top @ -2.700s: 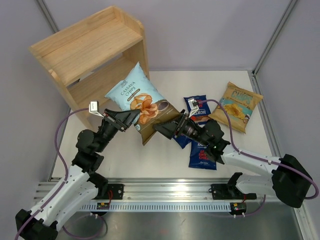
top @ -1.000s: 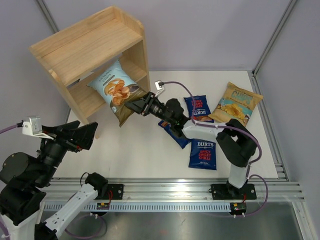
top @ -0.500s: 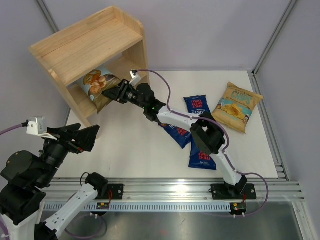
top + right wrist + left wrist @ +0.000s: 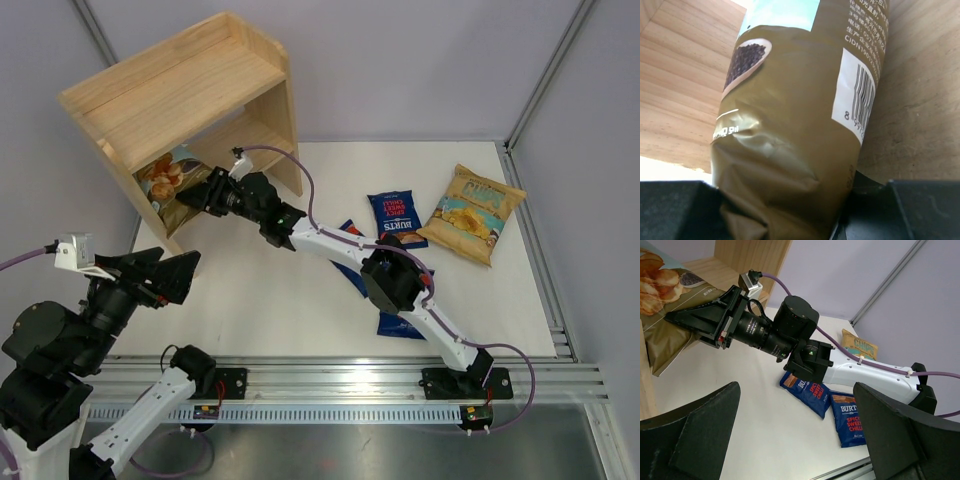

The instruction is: Place and organize the chips bags onto the shelf

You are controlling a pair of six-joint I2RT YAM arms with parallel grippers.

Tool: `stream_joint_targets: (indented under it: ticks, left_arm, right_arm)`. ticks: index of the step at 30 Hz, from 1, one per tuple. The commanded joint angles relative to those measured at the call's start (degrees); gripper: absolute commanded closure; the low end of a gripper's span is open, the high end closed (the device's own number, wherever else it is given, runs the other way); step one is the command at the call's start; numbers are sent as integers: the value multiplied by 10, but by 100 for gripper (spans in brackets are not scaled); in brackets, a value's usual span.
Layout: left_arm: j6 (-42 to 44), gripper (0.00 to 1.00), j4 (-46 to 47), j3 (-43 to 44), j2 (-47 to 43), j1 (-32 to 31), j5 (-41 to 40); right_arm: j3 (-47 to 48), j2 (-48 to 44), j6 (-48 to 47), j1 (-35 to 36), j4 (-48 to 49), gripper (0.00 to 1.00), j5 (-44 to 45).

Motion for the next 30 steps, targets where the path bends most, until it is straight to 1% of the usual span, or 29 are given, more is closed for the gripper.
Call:
stream_joint_targets:
  ticks: [1,3,4,6,7,10,11,12,15,25,27,30]
  left_arm:
    - [-2,1,11,-1,-2,-2,14]
    - [-3,1,12,-3,-2,-2,14]
    - [-3,1,10,-4,-2,-2,14]
    - [-3,1,9,-5,-2,-2,14]
    - [-3,1,9,-6,-3,-2,12]
    - [-4,1,10,-16,-2,-2,12]
    - [-5,1,11,-18,-2,-2,12]
    - [-6,1,12,-20,-2,-2,13]
    - [-7,1,15,-27,1,-2,15]
    - [-11,1,21,-46,10,-2,13]
    - [-14,1,25,-48,10,-2,15]
    - [-14,1,29,-55,13,-2,22]
  right_arm:
    - [8,-9,8,10,-28,73,-1]
    - [-24,-34,-2,10,-29,65,11]
    - [-50,-47,-14,10,-32,60,17]
    - [-76,-80,-28,9,-40,54,35]
    - [-88,-91,-34,8,-42,48,40]
    - [-130,-125,-49,2,-48,22,46]
    - [-148,-133,-48,-3,-43,7,46]
    - [-159,-146,-47,-6,-41,1,46]
    - [-197,-175,-49,-14,-26,0,47]
    - [-301,-264,-69,-42,-36,1,70]
    - [-321,-292,-75,-46,-30,0,69]
    - [-383,-344,-101,-59,-24,0,63]
